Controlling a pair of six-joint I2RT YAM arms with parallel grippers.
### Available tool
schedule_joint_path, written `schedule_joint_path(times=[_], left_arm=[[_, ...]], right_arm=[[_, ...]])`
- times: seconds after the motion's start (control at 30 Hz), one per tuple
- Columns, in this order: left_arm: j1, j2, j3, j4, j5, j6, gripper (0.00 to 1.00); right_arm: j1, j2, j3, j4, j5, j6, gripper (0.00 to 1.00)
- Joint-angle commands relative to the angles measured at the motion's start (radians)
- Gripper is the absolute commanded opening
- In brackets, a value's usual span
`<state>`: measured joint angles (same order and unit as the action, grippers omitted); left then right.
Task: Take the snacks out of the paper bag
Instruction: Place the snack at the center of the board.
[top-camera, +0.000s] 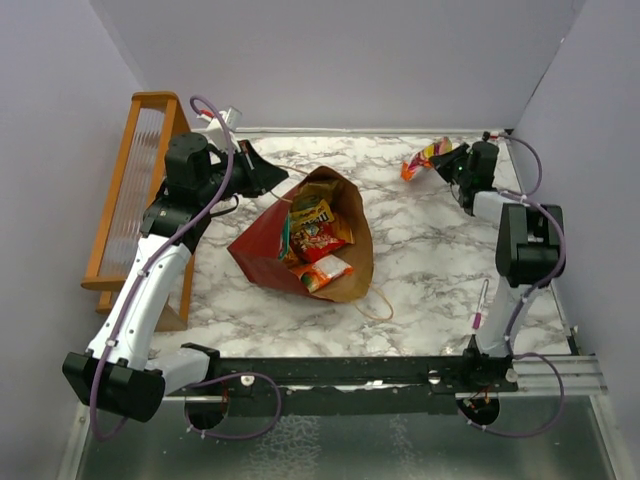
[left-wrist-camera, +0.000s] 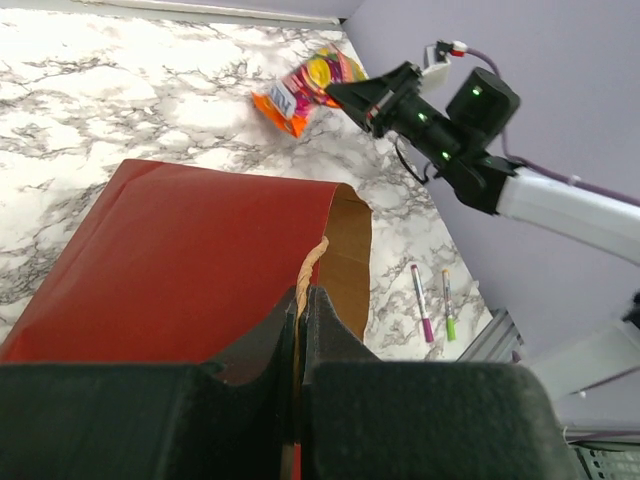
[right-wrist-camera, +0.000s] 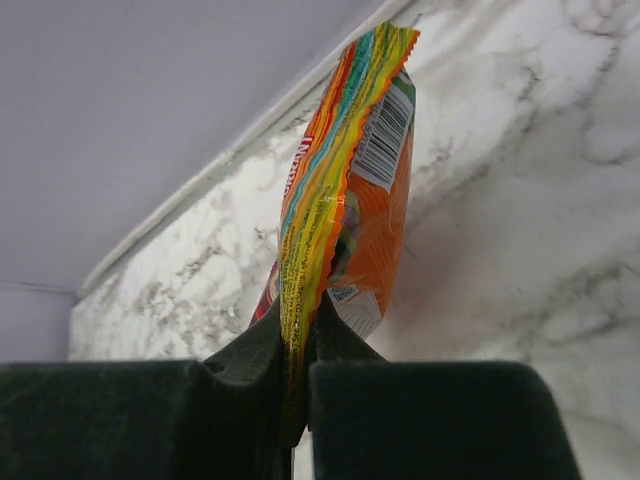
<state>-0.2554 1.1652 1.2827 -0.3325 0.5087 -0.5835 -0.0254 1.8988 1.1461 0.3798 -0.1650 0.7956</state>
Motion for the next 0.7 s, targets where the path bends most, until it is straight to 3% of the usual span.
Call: schedule_joint_path(times=[0.0, 0.1, 0.2, 0.3, 0.57, 0.67], left_arm=[[0.001, -0.006, -0.006, 0.031, 0.025, -0.027, 0.00], [0.001, 0.000, -0.011, 0.036, 0.037, -0.035, 0.00], [0.002, 0.002, -0.011, 0.035, 0.043, -0.036, 0.00], [0.001, 0.001, -0.006, 0.028, 0.046, -0.031, 0.00], [0.002, -0.014, -0.023, 0.021, 0.048, -0.027, 0.00], [0.002, -0.021, -0.029, 0.010, 0.038, -0.018, 0.00]], right_arm=[[-0.044, 0.243, 0.212, 0.291, -0.273, 0.186, 0.01], [-0.060, 0.402, 0.330, 0.307, -0.306, 0.233, 0.01], [-0.072, 0.497, 0.427, 0.210, -0.291, 0.221, 0.01], [-0.078, 0.536, 0.453, 0.164, -0.300, 0.187, 0.08], [-0.099, 0.432, 0.409, -0.105, -0.237, 0.045, 0.31], [-0.102, 0.297, 0.304, -0.136, -0.210, -0.034, 0.44]])
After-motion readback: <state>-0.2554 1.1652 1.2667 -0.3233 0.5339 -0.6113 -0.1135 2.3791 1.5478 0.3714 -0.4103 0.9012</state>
